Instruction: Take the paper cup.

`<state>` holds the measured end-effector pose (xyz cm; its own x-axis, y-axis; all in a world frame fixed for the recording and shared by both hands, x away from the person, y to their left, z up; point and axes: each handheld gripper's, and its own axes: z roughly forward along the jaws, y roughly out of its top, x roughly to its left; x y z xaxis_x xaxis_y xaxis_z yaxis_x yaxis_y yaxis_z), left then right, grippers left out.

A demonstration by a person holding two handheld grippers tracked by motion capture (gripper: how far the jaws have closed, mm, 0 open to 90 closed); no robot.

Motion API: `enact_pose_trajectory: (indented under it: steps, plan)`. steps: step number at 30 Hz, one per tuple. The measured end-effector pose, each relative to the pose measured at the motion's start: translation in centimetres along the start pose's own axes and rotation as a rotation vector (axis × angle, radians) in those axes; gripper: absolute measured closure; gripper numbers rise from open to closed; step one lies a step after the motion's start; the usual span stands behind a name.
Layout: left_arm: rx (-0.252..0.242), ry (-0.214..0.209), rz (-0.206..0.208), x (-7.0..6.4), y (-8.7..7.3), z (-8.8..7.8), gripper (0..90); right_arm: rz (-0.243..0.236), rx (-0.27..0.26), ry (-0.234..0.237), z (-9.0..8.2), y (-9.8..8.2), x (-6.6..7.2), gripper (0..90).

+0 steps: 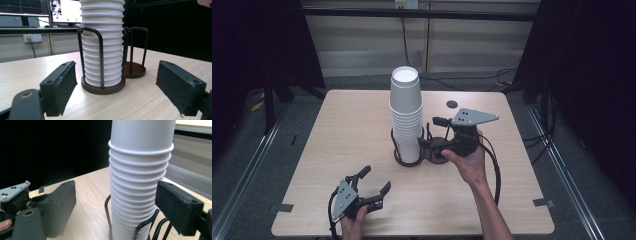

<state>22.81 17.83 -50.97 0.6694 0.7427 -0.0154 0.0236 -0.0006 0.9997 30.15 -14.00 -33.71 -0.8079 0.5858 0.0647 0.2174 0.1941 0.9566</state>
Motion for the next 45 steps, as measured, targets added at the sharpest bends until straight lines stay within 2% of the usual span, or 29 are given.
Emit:
enact_pose_trajectory:
  steps: [4,6,19,24,26,32,35,45]
  plan:
    - [0.0,0.0,0.0,0.0,0.0,0.0,16.3,-0.002,0.012,0.004,0.3,0.7,-0.4,16.3]
    - [0.0,-0.001,-0.001,0.0,0.0,0.0,16.4,0.002,0.035,0.012,0.8,1.2,-0.9,15.0]
    - [0.0,0.003,-0.003,0.0,0.0,0.0,16.4,-0.015,0.051,0.019,2.0,4.2,-1.7,14.5]
    - [0.001,0.002,-0.003,0.0,0.0,0.0,16.4,-0.022,0.062,0.012,2.5,5.7,-2.5,13.9]
    - [0.0,0.001,0.0,0.0,0.0,0.0,16.3,-0.024,0.062,0.005,2.6,5.9,-2.7,13.5]
    - [0.001,0.002,-0.003,0.0,0.0,0.0,16.3,-0.038,0.11,0.006,3.6,6.8,-3.2,13.7]
    - [0.001,0.002,-0.003,0.0,0.0,0.0,16.3,-0.043,0.112,0.015,3.9,7.1,-3.1,14.9]
    - [0.001,0.002,-0.004,0.0,0.0,0.0,16.3,-0.057,0.13,-0.004,4.9,8.0,-3.2,13.6]
